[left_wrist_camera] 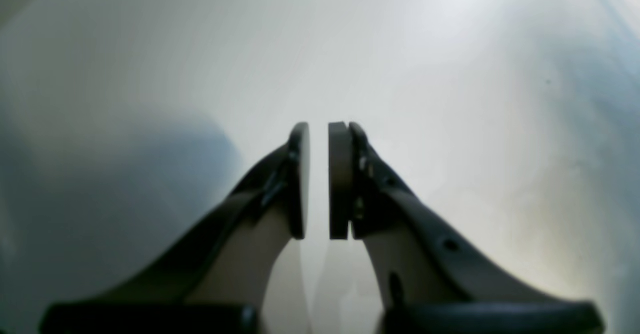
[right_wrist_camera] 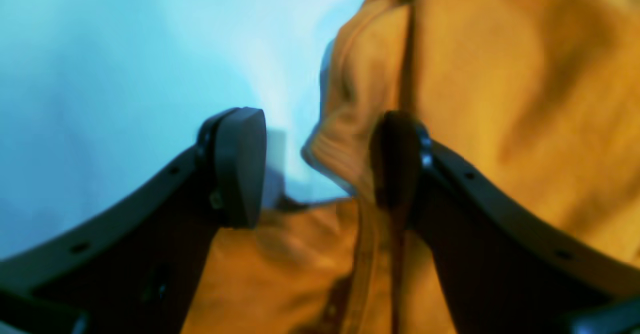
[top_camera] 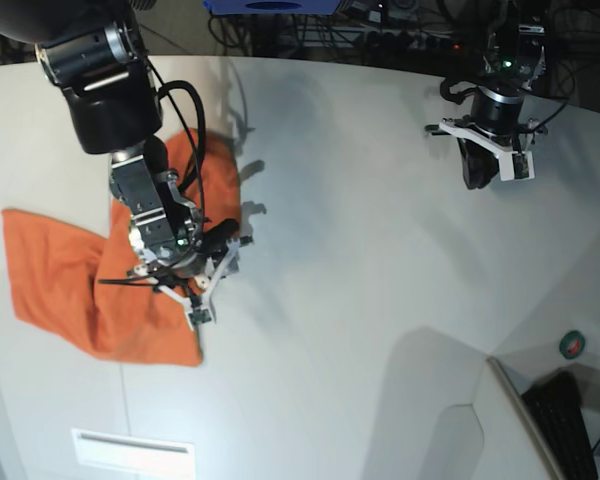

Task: Layout the t-shirt on the table in an organized manner, then fold the t-shirt properly
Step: 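Drag the held shirt with the right gripper to spread it out, then regrasp the shirt with the right gripper and pull it across the table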

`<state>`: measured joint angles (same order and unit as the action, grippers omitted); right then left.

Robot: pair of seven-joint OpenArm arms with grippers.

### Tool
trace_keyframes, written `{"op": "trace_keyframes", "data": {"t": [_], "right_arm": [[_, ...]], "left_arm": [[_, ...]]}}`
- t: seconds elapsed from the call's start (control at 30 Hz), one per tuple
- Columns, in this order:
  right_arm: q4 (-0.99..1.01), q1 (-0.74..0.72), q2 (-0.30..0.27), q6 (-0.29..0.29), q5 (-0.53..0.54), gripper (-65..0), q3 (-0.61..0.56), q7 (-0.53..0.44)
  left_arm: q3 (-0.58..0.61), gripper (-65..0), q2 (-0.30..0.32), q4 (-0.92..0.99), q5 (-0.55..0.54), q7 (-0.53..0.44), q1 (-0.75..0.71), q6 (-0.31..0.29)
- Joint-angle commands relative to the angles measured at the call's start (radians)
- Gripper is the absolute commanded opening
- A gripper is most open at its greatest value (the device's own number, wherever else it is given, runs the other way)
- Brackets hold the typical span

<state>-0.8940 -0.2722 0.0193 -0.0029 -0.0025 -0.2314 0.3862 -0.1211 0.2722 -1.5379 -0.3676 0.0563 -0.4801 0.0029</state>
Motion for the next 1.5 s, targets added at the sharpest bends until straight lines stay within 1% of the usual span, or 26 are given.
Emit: {"op": "trace_keyframes", "data": {"t": [0.0, 0.03, 0.07, 0.1, 0.13, 0.23, 0.37, 0.5, 0.57, 0.67, 0.77, 0.87, 1.0, 1.07, 1.13, 1.2, 1.27, 1.37, 1.47], "right_arm": [[0.002, -0.028, -0.005, -0.004, -0.003, -38.0, 0.0, -0.031], [0.011, -0.028, -0.006, -0.007, -0.003, -43.4, 0.0, -0.045], [0.017, -0.028, -0.008, -0.019, -0.003, -50.4, 0.0, -0.049], [0.017, -0.028, -0.009, -0.033, -0.003, -59.1, -0.001, -0.049], [0.009, -0.026, -0.009, -0.042, -0.003, -65.0, -0.003, -0.049], [-0.08, 0.021, -0.008, -0.044, -0.003, -65.0, -0.001, -0.046], [-0.376, 0.153, -0.008, -0.044, -0.003, -65.0, -0.01, -0.036], [-0.638, 0.251, -0.012, -0.044, -0.003, -65.0, -0.001, 0.07], [-0.75, 0.299, -0.048, -0.042, -0.003, -65.0, -0.001, 0.092], [-0.891, 0.368, -0.078, -0.044, -0.003, -65.0, 0.007, 0.092], [-1.009, 0.442, -0.1, -0.044, -0.001, -65.0, 0.069, 0.092], [-1.092, 0.517, -0.103, -0.039, 0.002, -65.0, 0.177, 0.089], [-1.101, 0.581, -0.095, -0.039, 0.003, -65.0, 0.32, 0.089], [-1.086, 0.609, -0.092, -0.039, 0.005, -65.0, 0.396, 0.087], [-1.057, 0.615, -0.081, -0.039, 0.005, -65.0, 0.47, 0.087], [-1.009, 0.611, -0.055, -0.039, 0.005, -65.0, 0.568, 0.087], [-0.931, 0.572, -0.026, -0.039, 0.005, -65.0, 0.66, 0.087], [-0.756, 0.499, -0.023, -0.038, 0.003, -65.0, 0.749, 0.089], [-0.623, 0.465, -0.043, -0.036, 0.003, -65.0, 0.781, 0.09]], "left_arm": [[-0.004, -58.4, 0.009, -0.016, 0.002, -0.025, -0.001, 0.003], [-0.005, -58.4, 0.009, -0.016, 0.002, -0.025, -0.001, 0.003], [-0.005, -58.4, 0.011, -0.016, 0.002, -0.025, -0.002, 0.003], [-0.005, -58.4, 0.011, -0.009, 0.002, -0.025, -0.002, 0.003], [-0.005, -58.4, 0.011, 0.001, 0.002, -0.025, -0.002, 0.003], [-0.002, -58.4, 0.009, 0.033, 0.002, -0.025, 0.008, 0.003], [0.005, -58.4, 0.008, 0.069, 0.002, -0.025, 0.027, 0.003], [0.077, -58.4, 0.012, 0.083, 0.003, -0.025, 0.062, 0.003], [0.108, -58.4, 0.011, 0.09, 0.003, -0.025, 0.085, 0.003], [0.162, -58.4, 0.008, 0.09, 0.003, -0.025, 0.116, 0.003], [0.225, -58.4, 0.008, 0.09, 0.003, -0.025, 0.153, 0.004], [0.297, -58.4, 0.006, 0.092, 0.003, -0.025, 0.195, 0.006], [0.409, -58.4, 0.003, 0.092, 0.002, -0.025, 0.257, 0.007], [0.433, -58.4, -0.008, 0.092, 0.002, -0.025, 0.272, 0.007], [0.433, -58.4, -0.015, 0.093, 0.002, -0.023, 0.275, 0.007], [0.433, -58.4, -0.011, 0.112, 0.002, -0.023, 0.277, 0.007], [0.432, -58.4, -0.006, 0.141, 0.0, -0.023, 0.278, 0.007], [0.418, -58.4, 0.008, 0.176, 0.0, -0.028, 0.272, 0.007], [0.349, -58.4, 0.019, 0.19, -0.005, -0.026, 0.248, 0.007]]}}
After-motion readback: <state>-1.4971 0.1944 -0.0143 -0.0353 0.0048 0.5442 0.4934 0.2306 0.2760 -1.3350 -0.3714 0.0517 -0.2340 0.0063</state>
